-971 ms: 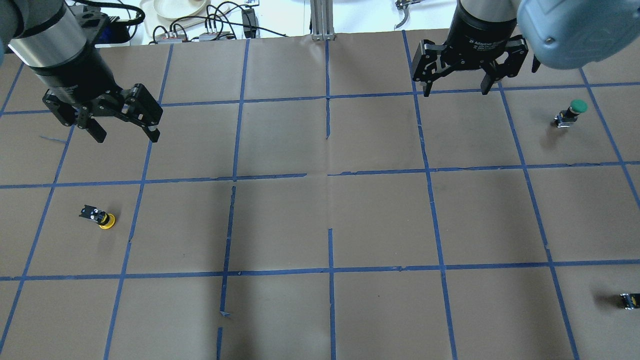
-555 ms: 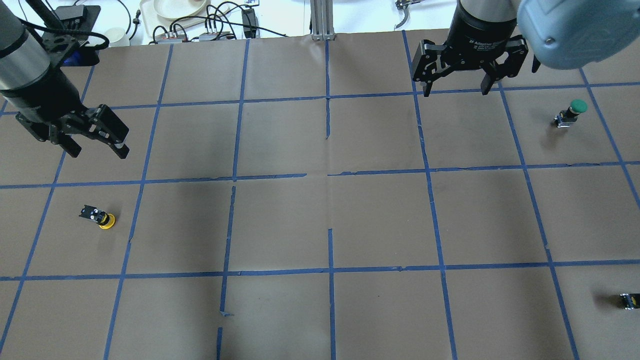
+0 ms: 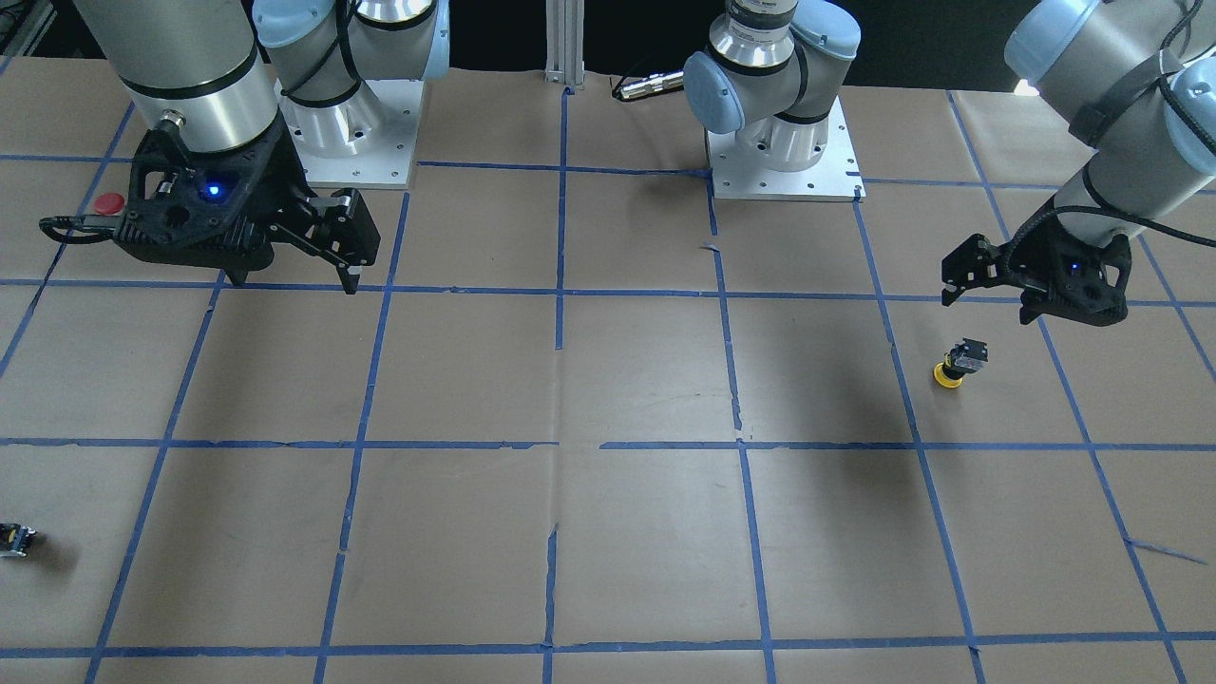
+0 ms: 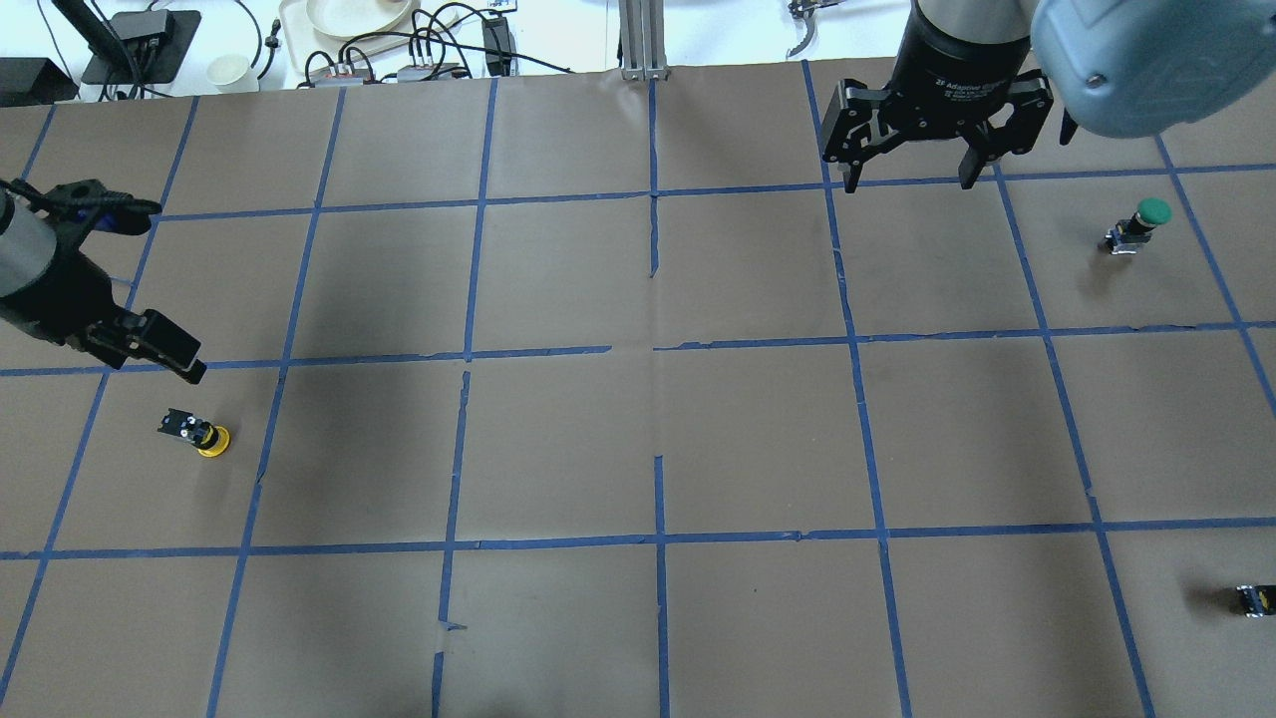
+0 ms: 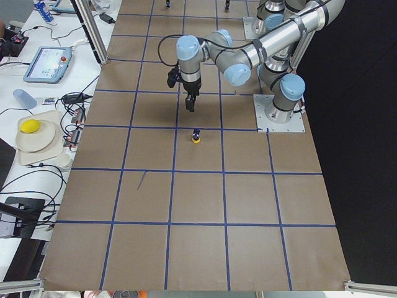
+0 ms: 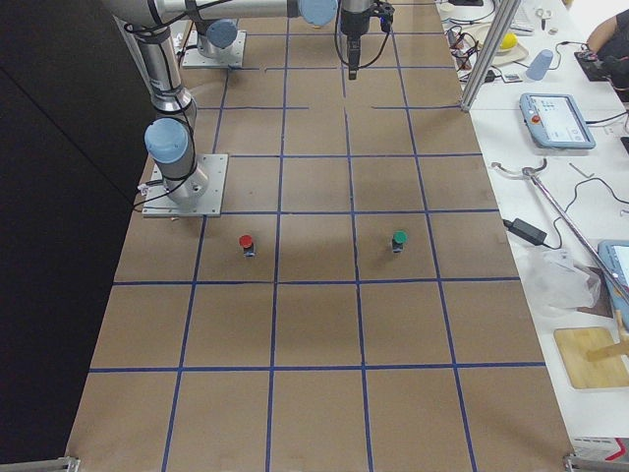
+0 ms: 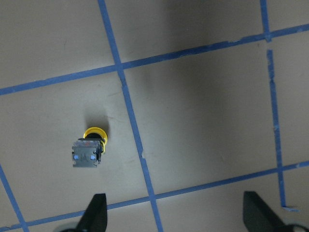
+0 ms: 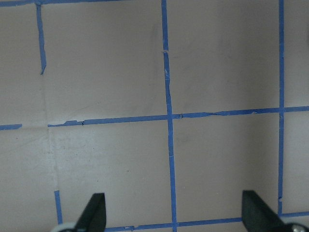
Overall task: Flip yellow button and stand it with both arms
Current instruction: 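Lower the left gripper and close it on the yellow button's base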
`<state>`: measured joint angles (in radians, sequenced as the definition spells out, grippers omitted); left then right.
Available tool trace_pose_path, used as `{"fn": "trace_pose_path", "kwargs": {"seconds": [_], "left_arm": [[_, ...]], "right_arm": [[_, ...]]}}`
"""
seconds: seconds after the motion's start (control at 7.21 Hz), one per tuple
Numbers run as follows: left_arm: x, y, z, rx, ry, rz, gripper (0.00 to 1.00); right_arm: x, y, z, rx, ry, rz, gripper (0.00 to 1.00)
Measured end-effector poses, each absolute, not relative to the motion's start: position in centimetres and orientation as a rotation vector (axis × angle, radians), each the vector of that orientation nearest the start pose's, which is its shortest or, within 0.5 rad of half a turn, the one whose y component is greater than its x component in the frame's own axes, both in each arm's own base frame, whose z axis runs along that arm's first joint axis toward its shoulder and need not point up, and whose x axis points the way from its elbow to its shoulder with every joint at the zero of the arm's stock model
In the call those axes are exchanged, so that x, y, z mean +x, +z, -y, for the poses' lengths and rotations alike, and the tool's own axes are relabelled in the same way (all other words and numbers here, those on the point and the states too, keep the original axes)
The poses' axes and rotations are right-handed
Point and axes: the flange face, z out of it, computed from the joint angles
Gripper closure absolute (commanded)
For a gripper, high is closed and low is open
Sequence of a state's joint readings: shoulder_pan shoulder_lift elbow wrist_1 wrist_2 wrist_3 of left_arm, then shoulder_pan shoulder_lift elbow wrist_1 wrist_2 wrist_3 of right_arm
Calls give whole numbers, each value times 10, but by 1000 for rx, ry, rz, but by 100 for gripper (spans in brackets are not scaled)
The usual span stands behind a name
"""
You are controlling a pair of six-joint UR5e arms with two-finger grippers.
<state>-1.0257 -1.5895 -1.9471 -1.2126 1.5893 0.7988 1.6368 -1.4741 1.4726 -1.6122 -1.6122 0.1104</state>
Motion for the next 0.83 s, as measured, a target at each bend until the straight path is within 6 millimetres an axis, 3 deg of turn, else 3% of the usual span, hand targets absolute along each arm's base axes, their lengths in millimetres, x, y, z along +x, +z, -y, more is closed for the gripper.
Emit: {"fn": "trace_pose_path", "kwargs": {"seconds": [0.42,0.83], "left_arm": [[166,272,454,486,6,-3084,1],[184,238,449,479,65,-3130,10]], "right_arm": [[164,491,527,72,-75,-3177,0],[164,491,527,72,-74,-3177,0]]}}
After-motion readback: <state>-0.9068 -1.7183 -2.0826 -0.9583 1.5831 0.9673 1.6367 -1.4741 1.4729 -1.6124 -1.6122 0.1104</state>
